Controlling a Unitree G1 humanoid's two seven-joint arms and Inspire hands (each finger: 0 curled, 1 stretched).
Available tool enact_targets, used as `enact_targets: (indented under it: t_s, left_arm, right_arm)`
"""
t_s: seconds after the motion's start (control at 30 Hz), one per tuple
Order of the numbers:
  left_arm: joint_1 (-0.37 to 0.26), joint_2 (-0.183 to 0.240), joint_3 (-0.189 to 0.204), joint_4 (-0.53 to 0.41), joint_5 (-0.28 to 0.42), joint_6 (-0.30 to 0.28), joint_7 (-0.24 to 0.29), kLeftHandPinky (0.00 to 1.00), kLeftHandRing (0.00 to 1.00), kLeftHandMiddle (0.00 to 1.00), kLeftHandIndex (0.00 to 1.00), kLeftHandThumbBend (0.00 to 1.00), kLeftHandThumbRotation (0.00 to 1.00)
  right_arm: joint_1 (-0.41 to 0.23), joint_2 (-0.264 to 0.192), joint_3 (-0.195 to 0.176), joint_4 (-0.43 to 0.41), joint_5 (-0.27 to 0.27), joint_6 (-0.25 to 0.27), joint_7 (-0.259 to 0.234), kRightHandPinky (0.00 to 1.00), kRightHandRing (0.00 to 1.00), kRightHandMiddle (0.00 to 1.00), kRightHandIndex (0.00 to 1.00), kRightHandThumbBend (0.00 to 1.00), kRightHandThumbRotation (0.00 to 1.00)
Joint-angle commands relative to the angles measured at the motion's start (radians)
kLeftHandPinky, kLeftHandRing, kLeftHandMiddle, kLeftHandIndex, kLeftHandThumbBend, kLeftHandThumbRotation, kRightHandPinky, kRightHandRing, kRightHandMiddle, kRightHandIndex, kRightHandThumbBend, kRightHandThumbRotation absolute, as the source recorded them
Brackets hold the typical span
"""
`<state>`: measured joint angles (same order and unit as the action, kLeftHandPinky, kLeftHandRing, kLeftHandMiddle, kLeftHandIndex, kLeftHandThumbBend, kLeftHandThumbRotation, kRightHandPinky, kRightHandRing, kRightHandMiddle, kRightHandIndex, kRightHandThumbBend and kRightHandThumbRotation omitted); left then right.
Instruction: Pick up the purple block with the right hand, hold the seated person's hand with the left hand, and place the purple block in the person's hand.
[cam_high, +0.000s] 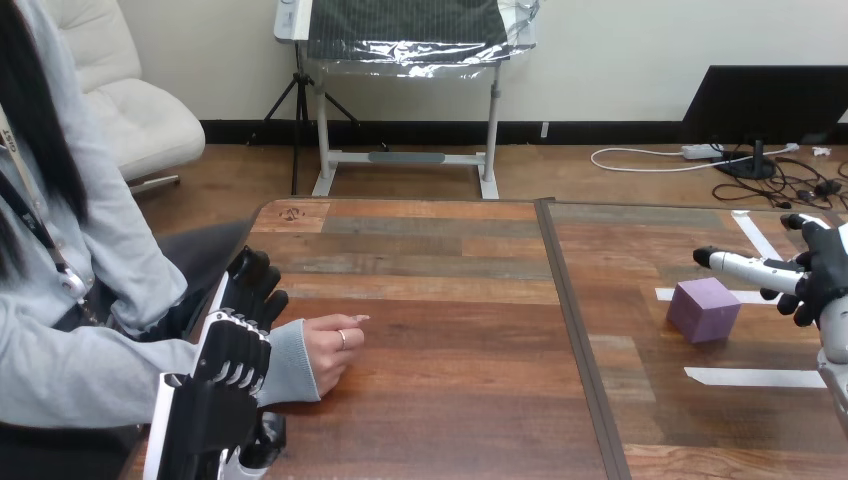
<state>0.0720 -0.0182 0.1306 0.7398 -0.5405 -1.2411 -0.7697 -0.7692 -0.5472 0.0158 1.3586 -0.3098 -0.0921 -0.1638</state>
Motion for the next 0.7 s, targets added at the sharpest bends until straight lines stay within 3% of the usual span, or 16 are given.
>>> enact_targets:
  t_s: [0.0, 0.3, 0.67]
  left_arm:
    - [-0.035, -0.006, -0.011, -0.035, 0.012, -0.015, 0.001, 0.95, 0.97, 0.98, 0.96, 1.0, 0.72]
    - [-0.027, -0.004, -0.015, -0.046, 0.007, -0.013, -0.005, 0.97, 0.99, 0.99, 0.97, 1.0, 0.72]
    - [-0.021, -0.006, -0.016, -0.052, -0.007, -0.027, -0.012, 0.95, 0.97, 0.98, 0.96, 1.0, 0.72]
  right_arm:
    - [-0.097, -0.009, 0.022, -0.008, -0.024, 0.006, 0.002, 0.13, 0.16, 0.23, 0.92, 1.0, 0.48]
    - [-0.099, 0.002, 0.03, -0.005, -0.04, 0.03, 0.007, 0.17, 0.19, 0.26, 0.91, 1.0, 0.49]
    - [-0.089, 0.016, 0.031, -0.003, -0.049, 0.034, 0.007, 0.13, 0.16, 0.24, 0.9, 1.0, 0.49]
